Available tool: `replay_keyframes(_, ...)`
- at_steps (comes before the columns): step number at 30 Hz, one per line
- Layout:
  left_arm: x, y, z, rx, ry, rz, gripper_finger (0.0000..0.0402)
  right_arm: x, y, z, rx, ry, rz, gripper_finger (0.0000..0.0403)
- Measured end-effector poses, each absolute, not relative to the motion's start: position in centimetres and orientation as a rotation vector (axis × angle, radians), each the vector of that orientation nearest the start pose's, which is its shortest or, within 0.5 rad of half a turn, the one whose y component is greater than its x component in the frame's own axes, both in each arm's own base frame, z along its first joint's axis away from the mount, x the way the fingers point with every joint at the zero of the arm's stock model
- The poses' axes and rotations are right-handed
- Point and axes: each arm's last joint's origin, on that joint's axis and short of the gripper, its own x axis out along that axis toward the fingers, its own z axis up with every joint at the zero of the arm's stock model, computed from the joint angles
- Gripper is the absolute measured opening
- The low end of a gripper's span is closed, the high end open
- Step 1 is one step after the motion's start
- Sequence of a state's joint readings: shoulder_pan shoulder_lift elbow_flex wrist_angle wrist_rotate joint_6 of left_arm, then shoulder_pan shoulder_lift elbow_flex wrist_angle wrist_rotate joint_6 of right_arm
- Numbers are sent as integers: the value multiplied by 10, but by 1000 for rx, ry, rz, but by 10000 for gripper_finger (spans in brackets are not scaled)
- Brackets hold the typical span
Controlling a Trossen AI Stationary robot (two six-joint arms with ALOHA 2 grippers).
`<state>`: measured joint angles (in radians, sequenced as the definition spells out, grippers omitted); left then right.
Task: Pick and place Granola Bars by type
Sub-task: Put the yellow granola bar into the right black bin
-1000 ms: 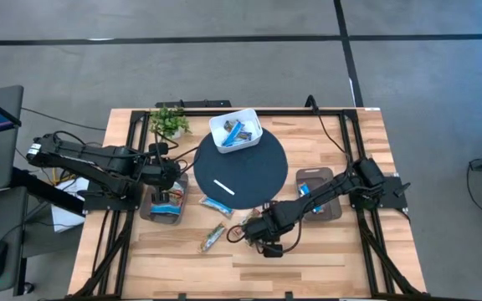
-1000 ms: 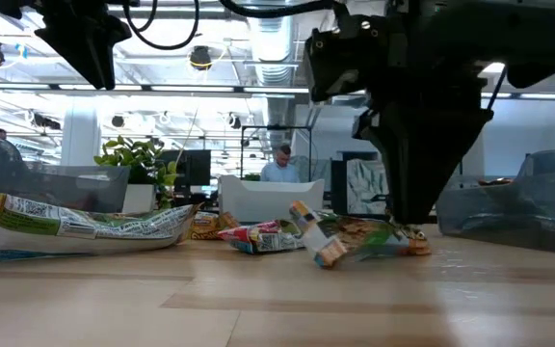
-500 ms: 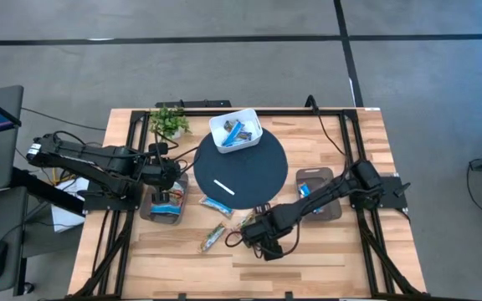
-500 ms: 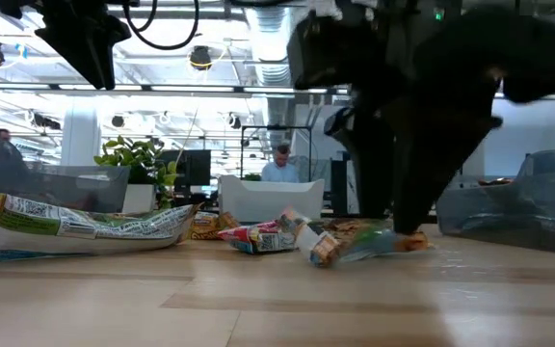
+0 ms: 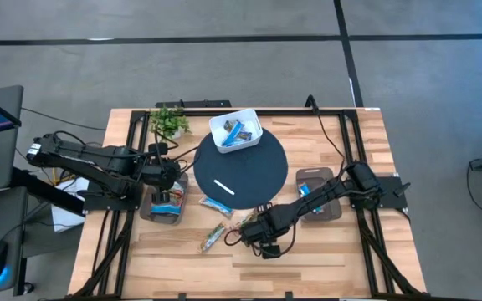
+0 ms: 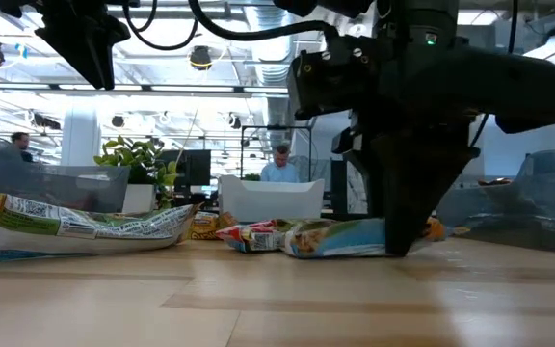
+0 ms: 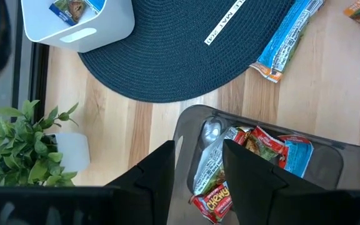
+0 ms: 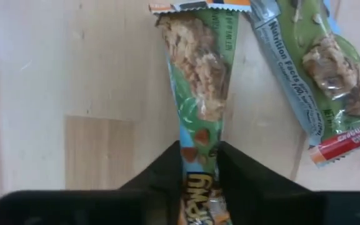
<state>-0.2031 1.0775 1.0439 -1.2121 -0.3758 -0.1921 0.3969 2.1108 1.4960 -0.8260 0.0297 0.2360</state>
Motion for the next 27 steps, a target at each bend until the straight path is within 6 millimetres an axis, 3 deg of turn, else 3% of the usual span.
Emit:
replay_keyframes(6,173,-25,299,198,1152,254,128,371,152,159,-70,1401,105,14)
replay_keyframes(13,182,-26,303,250,1056,227,128,365,140,208,-41,1280,-9,43)
replay_keyframes(21,190,-27,308,282,964,210,128,311,106,259,19,1421,-403,15)
replay_keyframes(25,194,-28,310,282,920,219,128,276,90,283,163,1501,-714,17)
replay_keyframes(27,195,-28,311,276,901,220,128,268,88,289,278,1439,-763,29)
